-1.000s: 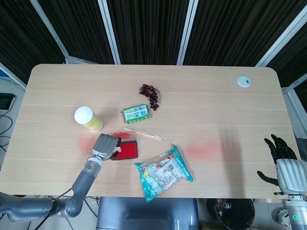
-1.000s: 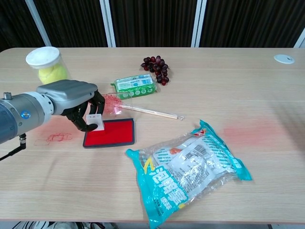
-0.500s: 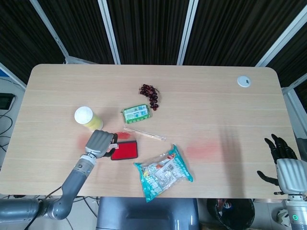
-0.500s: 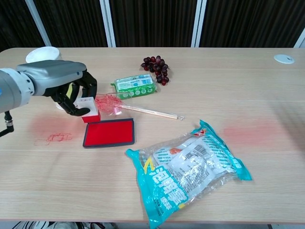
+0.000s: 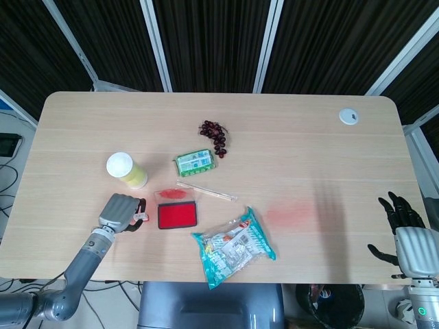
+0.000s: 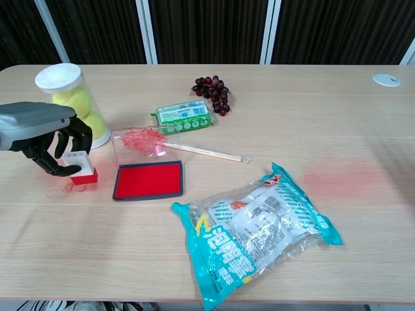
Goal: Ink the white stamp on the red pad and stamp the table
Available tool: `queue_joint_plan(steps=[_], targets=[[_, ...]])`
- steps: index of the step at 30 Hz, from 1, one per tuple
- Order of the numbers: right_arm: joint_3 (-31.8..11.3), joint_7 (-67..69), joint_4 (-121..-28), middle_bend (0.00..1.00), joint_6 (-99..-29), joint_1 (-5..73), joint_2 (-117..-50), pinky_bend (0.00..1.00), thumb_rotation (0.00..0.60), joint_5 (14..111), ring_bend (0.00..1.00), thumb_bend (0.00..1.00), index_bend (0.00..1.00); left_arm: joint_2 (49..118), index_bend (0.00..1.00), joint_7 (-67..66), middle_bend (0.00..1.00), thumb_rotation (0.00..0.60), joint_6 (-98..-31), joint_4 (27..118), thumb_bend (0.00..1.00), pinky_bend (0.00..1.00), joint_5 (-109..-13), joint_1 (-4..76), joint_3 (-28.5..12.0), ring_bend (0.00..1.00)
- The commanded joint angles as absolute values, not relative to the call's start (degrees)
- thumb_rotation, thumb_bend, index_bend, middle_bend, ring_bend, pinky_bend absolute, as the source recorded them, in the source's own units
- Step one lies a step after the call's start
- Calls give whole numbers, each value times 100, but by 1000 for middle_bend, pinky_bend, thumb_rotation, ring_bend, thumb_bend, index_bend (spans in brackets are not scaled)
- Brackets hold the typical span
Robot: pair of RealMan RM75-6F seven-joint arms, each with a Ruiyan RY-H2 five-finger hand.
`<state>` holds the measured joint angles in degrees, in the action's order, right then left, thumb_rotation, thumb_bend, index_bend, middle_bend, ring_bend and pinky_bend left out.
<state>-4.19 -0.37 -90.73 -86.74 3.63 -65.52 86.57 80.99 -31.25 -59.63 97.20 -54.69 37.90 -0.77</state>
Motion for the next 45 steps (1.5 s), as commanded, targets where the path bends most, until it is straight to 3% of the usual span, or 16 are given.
queue_joint_plan(steps=[1, 20, 45], targets=[[-419, -34, -9072, 0, -8674, 362, -6552, 190, 600, 8656, 0, 175, 130, 8080, 630, -3001, 625, 600, -5925, 9581, 467, 584, -5548, 3725, -24, 500], [-417, -26, -9072, 0, -8670, 362, -6548, 190, 600, 8659, 0, 175, 133, 8250, 569, -2607, 560, 600, -5729, 8969, 465, 553, -5758, 3584, 7, 470], [-422, -25, -9075, 0, -8677, 361, -6548, 190, 600, 8659, 0, 175, 135, 8260, 464, -2609, 450, 600, -5579, 8922, 414, 487, -5803, 3538, -13, 399]])
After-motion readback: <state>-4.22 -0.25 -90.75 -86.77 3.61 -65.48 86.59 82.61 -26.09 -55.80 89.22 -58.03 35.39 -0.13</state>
